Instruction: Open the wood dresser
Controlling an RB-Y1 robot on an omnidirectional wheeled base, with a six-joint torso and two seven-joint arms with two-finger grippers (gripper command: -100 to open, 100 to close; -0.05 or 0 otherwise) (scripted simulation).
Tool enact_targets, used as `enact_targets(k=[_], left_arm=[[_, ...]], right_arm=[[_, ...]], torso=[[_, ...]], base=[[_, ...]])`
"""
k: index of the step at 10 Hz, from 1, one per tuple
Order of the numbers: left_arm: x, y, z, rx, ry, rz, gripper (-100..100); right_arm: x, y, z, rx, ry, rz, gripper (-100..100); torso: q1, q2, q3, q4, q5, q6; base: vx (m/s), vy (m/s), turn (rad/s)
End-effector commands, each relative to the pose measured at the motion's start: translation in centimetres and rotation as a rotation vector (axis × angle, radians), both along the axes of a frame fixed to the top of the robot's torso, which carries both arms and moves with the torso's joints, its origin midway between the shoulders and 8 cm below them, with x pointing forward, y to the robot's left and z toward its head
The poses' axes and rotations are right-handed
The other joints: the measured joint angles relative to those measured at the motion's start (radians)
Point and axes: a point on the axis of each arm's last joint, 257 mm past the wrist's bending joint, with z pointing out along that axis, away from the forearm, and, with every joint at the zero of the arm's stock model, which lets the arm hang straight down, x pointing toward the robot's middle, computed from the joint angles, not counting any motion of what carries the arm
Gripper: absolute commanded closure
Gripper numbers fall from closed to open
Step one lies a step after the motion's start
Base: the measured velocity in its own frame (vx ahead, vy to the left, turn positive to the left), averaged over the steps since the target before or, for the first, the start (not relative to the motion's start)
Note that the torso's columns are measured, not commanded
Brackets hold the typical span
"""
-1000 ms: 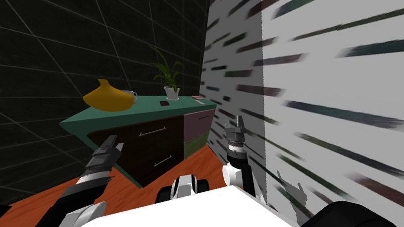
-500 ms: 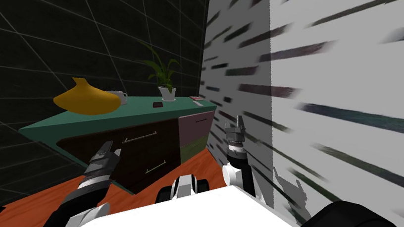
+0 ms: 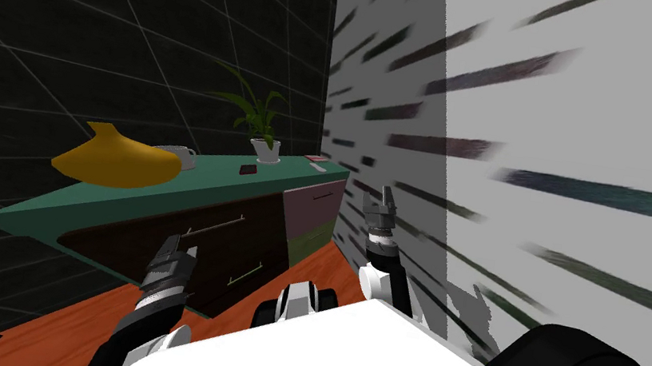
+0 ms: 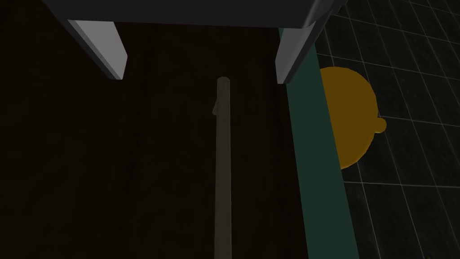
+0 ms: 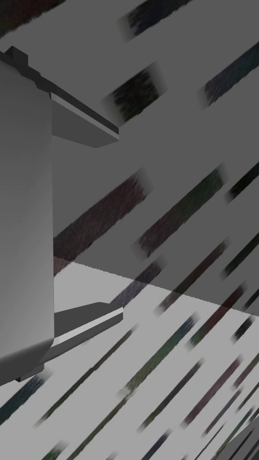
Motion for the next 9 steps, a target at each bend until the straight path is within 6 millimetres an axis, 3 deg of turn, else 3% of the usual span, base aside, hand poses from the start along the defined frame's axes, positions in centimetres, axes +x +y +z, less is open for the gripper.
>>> enact_targets(k=[1,2,3,5,9], left_arm=[[-0.3,0.3,0.9,0.002,0.0,0.004,-100],[-0.3,0.3,0.8,0.002,-0.002,0.004,-100],[0.0,0.0,0.1,0.0,0.0,0.001,100],[-0.3,0.1,1.2,0.007,-0.012,-0.001,100],[-0.6,0.0,1.2,0.004,-0.005,-0.002,100]], right_arm=[[0.0,0.0,0.0,0.0,0.0,0.0,0],[0.0,0.0,0.0,0.0,0.0,0.0,0],[0.0,0.0,0.0,0.0,0.0,0.0,0],[0.0,0.0,0.0,0.0,0.0,0.0,0],[0.0,0.0,0.0,0.0,0.0,0.0,0]], torso=[[0.001,-0.004,-0.002,-0.001,0.0,0.0],[0.0,-0.006,-0.004,-0.002,0.0,0.0],[-0.002,-0.003,-0.002,-0.001,0.0,0.0],[0.0,-0.002,0.001,-0.005,0.005,0.001],[-0.003,-0.001,-0.001,0.0,-0.001,0.0]], base=[[0.1,0.026,-0.022],[0.046,0.013,-0.004],[-0.055,-0.011,0.026],[-0.06,-0.037,0.008],[-0.139,-0.06,0.006]])
